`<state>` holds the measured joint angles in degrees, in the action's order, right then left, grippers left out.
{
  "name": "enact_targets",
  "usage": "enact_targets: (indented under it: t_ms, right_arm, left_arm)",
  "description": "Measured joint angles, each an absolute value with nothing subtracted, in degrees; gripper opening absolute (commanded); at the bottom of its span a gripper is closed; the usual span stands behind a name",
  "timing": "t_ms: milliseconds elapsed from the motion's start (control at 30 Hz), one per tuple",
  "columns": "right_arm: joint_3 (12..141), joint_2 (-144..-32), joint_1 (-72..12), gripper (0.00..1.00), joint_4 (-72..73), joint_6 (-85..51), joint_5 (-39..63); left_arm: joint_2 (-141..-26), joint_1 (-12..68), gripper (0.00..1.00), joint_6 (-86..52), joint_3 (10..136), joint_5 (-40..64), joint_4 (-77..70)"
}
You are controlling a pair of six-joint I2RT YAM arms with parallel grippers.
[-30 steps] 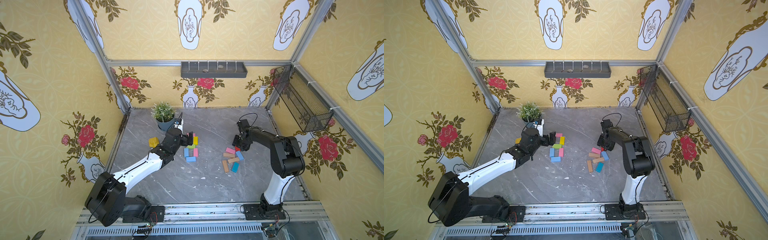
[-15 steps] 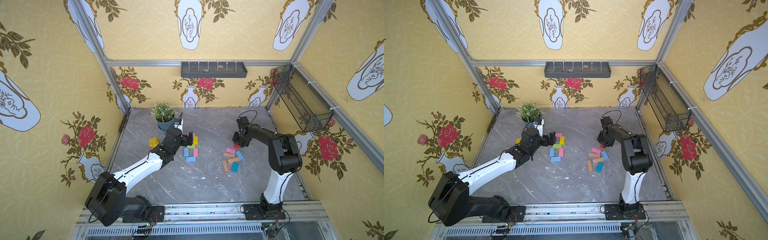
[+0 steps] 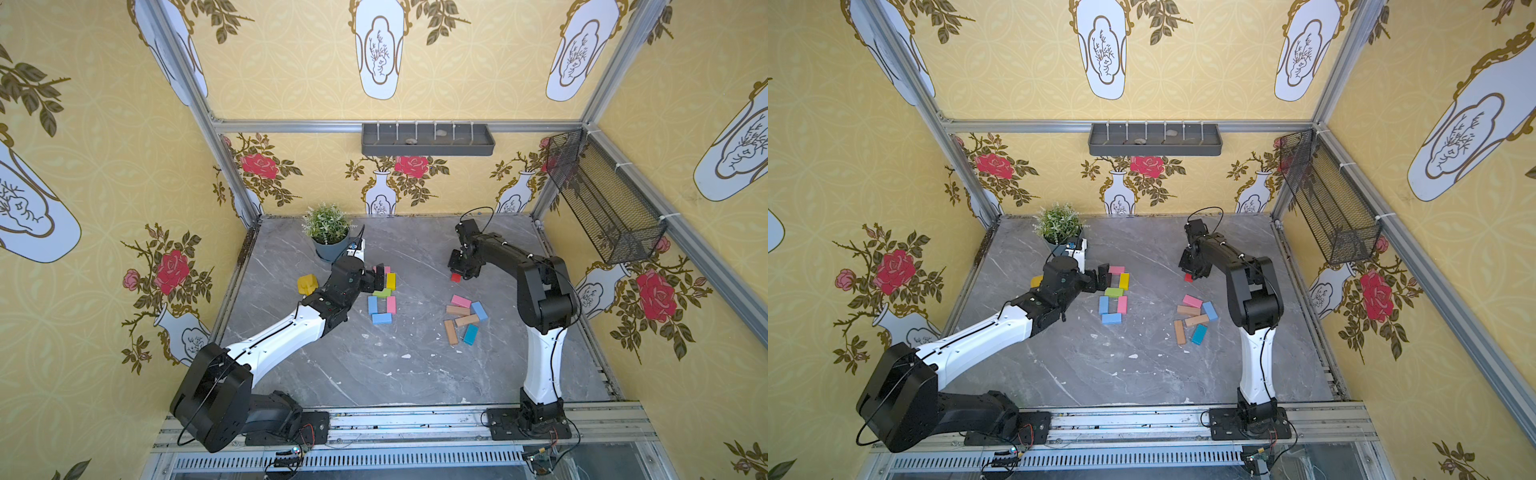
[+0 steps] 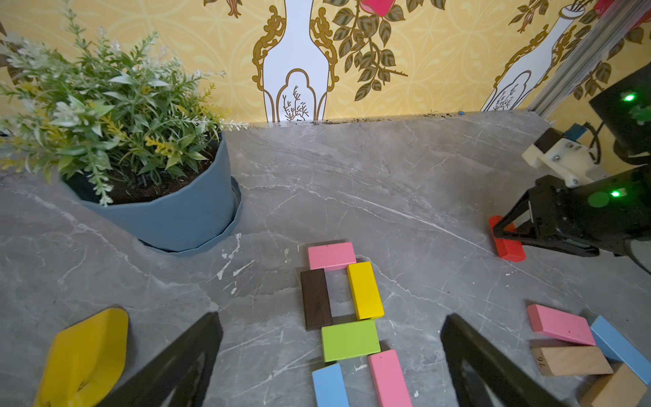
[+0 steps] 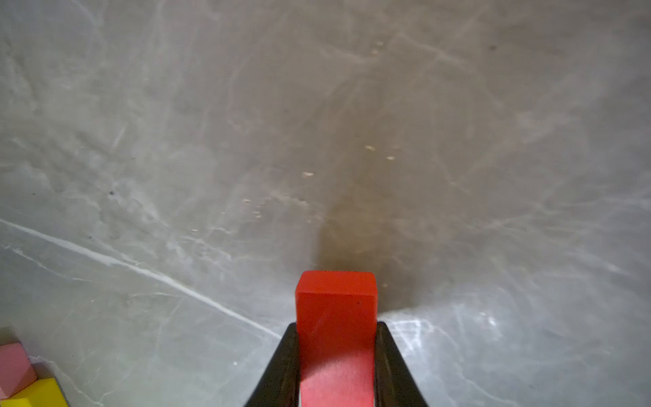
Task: Assemble the number 8 with building blocks
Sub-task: Move the building block to the center of the board.
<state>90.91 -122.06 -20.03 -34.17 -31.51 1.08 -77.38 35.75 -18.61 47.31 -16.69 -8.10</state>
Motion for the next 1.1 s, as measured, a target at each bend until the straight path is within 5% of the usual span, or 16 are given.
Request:
enact_targets:
  t_ms: [200,433,733,1100]
  right_arm:
    - [94.3,-124.9,-22.2,0.37,-35.9,-31.5,1.4]
    - [95.2,-125.4,-22.8,0.71,-36.4,-30.8,2.2]
    - [98.1,-122.6,-20.8,0.99,-40.8,-21.5,-1.2]
    - [95.0,-118.8,-20.1,0.98,-45.5,-12.0,-8.9]
  left_arm:
    - [-77.4,35.7,1.0,-18.7,47.3,-17.0,-8.1]
    - [-77.6,35.7,1.0,-18.7,47.3,-17.1,-8.1]
    - [-77.7,35.7,1.0,-18.7,47.3,-17.5,-8.1]
    - [-77.7,35.7,1.0,-18.7,47.3,-17.6,-8.1]
